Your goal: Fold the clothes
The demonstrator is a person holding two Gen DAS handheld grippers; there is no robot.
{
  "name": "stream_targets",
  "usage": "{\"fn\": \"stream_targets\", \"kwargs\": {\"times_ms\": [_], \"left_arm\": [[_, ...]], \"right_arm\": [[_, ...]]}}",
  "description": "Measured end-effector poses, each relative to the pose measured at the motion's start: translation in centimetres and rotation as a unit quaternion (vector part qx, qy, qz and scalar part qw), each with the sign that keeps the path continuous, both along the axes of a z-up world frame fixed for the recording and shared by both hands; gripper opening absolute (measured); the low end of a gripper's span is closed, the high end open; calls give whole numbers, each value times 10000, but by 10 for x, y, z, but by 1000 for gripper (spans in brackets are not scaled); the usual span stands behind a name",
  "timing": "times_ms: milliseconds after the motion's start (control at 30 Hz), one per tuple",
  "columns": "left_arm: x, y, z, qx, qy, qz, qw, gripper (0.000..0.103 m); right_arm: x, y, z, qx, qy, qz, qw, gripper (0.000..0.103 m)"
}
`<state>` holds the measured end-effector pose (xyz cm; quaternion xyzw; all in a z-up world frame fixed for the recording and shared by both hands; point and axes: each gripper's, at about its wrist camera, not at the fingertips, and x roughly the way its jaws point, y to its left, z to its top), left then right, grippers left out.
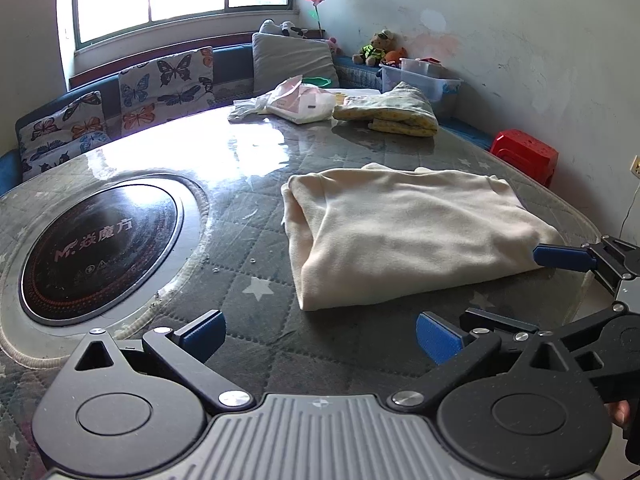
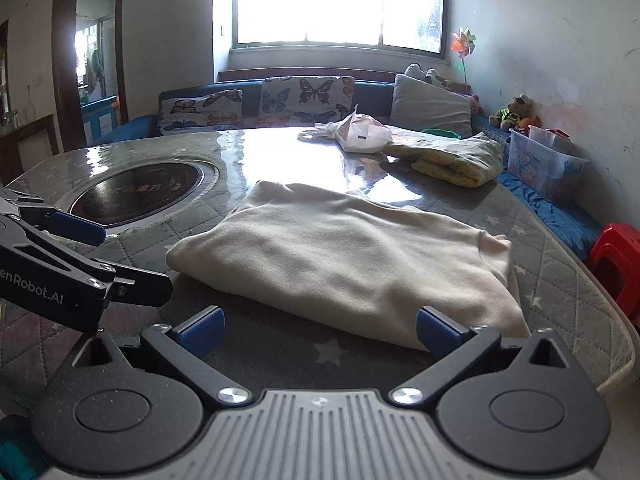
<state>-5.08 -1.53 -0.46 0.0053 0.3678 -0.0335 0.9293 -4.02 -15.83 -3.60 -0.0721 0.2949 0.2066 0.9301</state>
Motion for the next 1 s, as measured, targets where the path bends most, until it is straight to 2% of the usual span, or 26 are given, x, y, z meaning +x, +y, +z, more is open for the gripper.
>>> {"fn": "stream_targets", "kwargs": {"times_ms": [633, 1000], "left_arm": [[-3, -13, -7, 163, 99, -63, 9998, 103], [-3, -14, -9, 119, 148, -58, 9998, 103]], "right_arm": [[-10, -8, -9, -47, 102, -77, 9999, 103], [-10, -11, -11, -35, 118, -113, 9999, 103]]}}
